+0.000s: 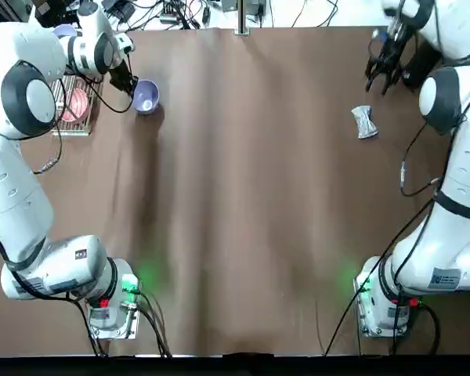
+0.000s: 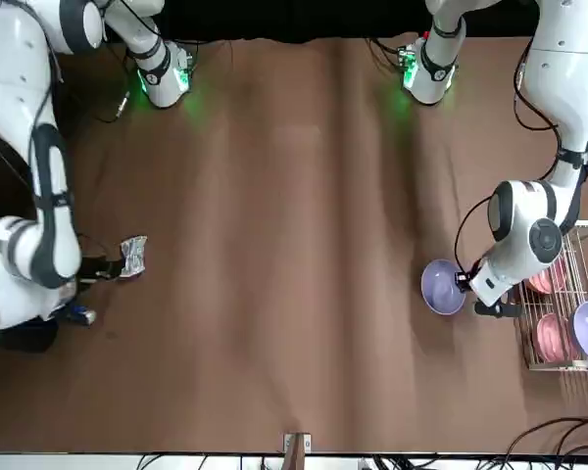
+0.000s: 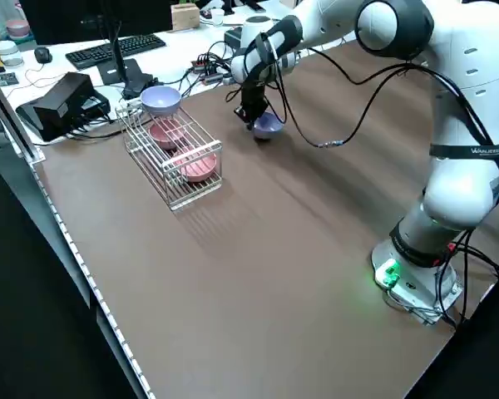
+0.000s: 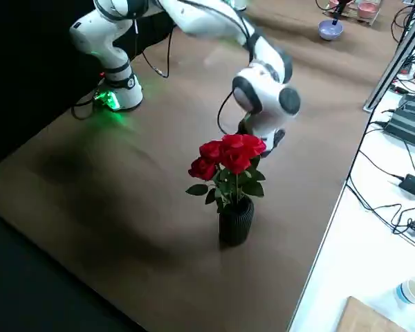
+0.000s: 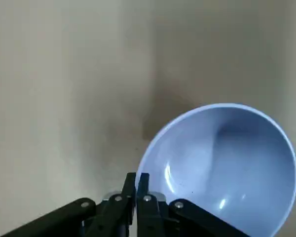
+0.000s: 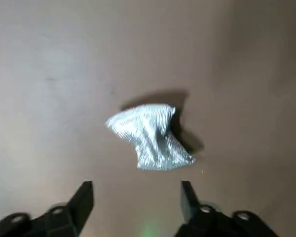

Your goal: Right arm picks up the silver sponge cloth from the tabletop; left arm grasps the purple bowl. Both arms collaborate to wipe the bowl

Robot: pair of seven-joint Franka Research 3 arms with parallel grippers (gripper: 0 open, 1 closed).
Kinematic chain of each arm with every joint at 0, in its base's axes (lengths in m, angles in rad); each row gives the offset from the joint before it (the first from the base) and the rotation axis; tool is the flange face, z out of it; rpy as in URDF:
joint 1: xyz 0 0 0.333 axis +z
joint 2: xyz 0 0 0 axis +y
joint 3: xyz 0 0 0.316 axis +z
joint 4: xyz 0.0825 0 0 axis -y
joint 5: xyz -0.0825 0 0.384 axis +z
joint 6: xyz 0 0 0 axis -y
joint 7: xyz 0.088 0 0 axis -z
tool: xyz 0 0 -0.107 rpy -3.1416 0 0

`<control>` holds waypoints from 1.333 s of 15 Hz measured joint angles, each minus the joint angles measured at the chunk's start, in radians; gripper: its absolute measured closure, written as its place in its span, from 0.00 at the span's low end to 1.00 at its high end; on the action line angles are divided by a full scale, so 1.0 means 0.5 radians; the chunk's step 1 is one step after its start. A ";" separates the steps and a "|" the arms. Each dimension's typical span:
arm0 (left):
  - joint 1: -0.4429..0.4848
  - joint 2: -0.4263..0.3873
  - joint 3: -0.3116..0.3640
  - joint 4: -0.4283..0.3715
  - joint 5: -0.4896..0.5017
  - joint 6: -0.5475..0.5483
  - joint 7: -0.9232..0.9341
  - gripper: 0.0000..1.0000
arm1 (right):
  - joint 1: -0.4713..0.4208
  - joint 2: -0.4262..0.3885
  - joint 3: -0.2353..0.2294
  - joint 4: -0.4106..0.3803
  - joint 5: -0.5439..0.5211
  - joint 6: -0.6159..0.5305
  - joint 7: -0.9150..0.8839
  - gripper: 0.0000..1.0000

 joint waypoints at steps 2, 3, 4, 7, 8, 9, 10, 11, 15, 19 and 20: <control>-0.007 0.004 -0.006 -0.018 0.000 0.000 0.000 0.96 | -0.007 -0.163 -0.006 0.128 -0.004 -0.083 0.000 0.01; -0.009 0.005 -0.007 -0.022 0.000 0.000 0.000 0.95 | -0.016 -0.247 -0.008 0.172 -0.005 -0.104 0.000 0.00; -0.009 0.005 -0.007 -0.022 0.000 0.000 0.000 0.95 | -0.025 -0.327 -0.009 0.200 -0.006 -0.118 0.000 0.00; -0.011 0.022 -0.009 -0.025 0.000 0.000 0.000 0.78 | -0.040 -0.529 -0.010 0.231 -0.007 -0.124 0.000 0.00; -0.012 0.028 -0.010 -0.024 0.000 0.004 0.000 0.69 | -0.040 -0.592 -0.009 0.234 -0.024 -0.124 0.000 0.00; -0.014 0.030 -0.010 -0.020 0.000 0.010 0.000 0.60 | -0.038 -0.655 -0.002 0.238 -0.086 -0.124 -0.003 0.00; -0.014 0.028 -0.011 -0.003 0.000 0.016 0.000 0.52 | -0.034 -0.722 0.012 0.239 -0.158 -0.127 -0.005 0.00; -0.014 0.025 -0.014 0.028 0.000 0.017 0.000 0.43 | -0.025 -0.785 0.026 0.238 -0.202 -0.148 -0.005 0.00; -0.015 -0.026 -0.071 0.212 0.000 0.007 -0.041 0.00 | 0.024 -1.061 0.045 0.032 -0.258 -0.187 -0.005 0.00; -0.014 -0.137 -0.082 0.333 0.000 -0.203 -0.045 0.00 | 0.030 -1.293 0.046 -0.255 -0.296 -0.097 -0.013 0.00; -0.014 -0.174 -0.084 0.384 0.000 -0.313 -0.045 0.00 | 0.039 -1.323 0.048 -0.287 -0.341 -0.101 -0.014 0.00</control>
